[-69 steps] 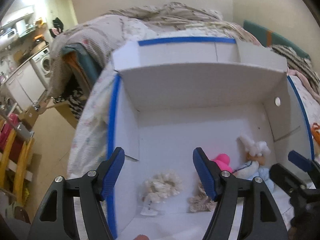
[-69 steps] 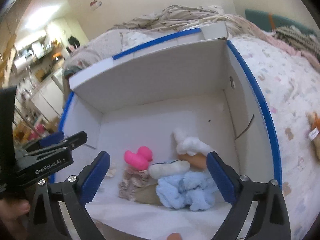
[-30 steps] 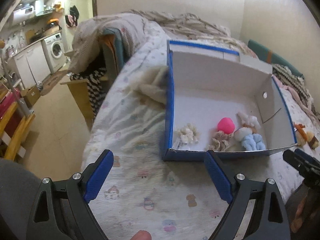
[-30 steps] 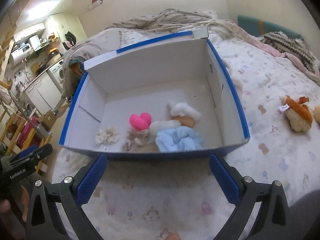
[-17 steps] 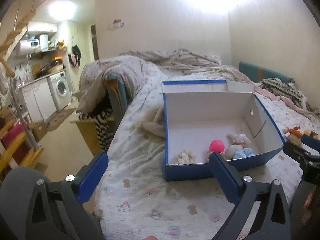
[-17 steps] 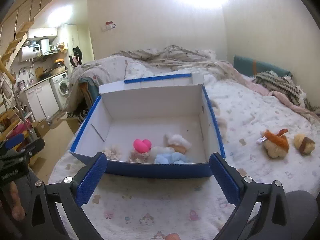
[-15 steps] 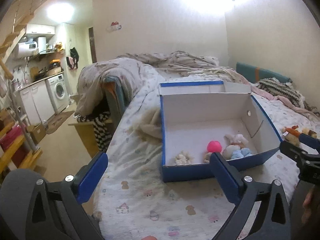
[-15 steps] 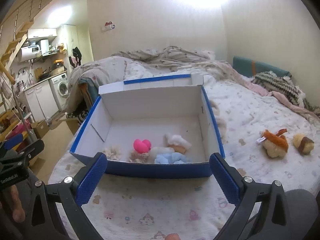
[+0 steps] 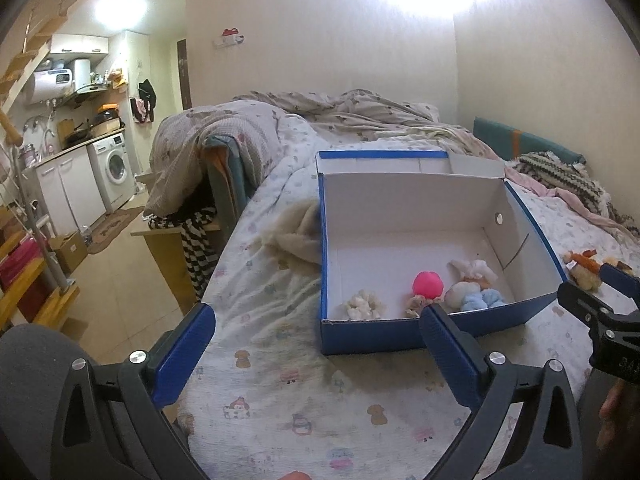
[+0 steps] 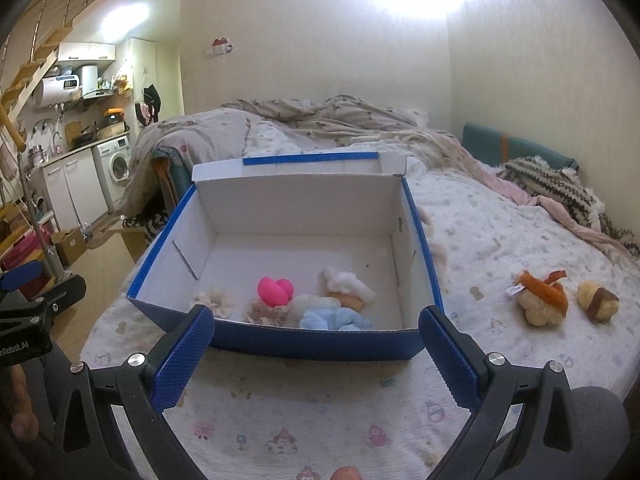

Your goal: Organize soft objects

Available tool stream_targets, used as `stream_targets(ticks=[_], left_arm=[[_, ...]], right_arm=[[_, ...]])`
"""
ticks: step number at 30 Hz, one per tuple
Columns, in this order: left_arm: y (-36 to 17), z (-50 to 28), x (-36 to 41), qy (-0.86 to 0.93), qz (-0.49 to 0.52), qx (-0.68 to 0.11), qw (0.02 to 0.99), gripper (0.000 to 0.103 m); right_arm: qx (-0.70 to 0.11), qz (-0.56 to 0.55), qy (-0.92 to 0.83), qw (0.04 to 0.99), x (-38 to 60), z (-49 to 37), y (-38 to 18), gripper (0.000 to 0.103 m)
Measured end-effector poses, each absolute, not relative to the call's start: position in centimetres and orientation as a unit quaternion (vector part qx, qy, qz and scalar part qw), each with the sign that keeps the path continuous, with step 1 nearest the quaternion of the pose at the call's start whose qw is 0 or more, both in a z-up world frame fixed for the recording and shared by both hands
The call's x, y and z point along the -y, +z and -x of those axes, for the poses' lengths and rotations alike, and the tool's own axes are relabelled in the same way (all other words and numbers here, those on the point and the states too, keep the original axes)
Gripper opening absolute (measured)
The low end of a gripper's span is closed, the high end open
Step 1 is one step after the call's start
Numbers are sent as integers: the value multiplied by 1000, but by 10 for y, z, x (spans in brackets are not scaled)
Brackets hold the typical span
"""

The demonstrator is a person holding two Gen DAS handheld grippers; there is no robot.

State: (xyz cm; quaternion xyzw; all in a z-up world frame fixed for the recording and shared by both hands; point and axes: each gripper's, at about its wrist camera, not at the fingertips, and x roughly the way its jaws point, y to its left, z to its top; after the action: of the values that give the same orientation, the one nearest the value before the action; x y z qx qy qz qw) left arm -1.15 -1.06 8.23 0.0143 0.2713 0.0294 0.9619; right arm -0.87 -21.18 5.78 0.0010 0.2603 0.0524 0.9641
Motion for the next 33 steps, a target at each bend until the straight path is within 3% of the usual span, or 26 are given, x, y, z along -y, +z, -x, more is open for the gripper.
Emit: stream_targets(ticks=[33], left_arm=[[79,10,11,31,-6,-282,959,102]], right_arm=[[-259,-11,53,964,214,9,58,103]])
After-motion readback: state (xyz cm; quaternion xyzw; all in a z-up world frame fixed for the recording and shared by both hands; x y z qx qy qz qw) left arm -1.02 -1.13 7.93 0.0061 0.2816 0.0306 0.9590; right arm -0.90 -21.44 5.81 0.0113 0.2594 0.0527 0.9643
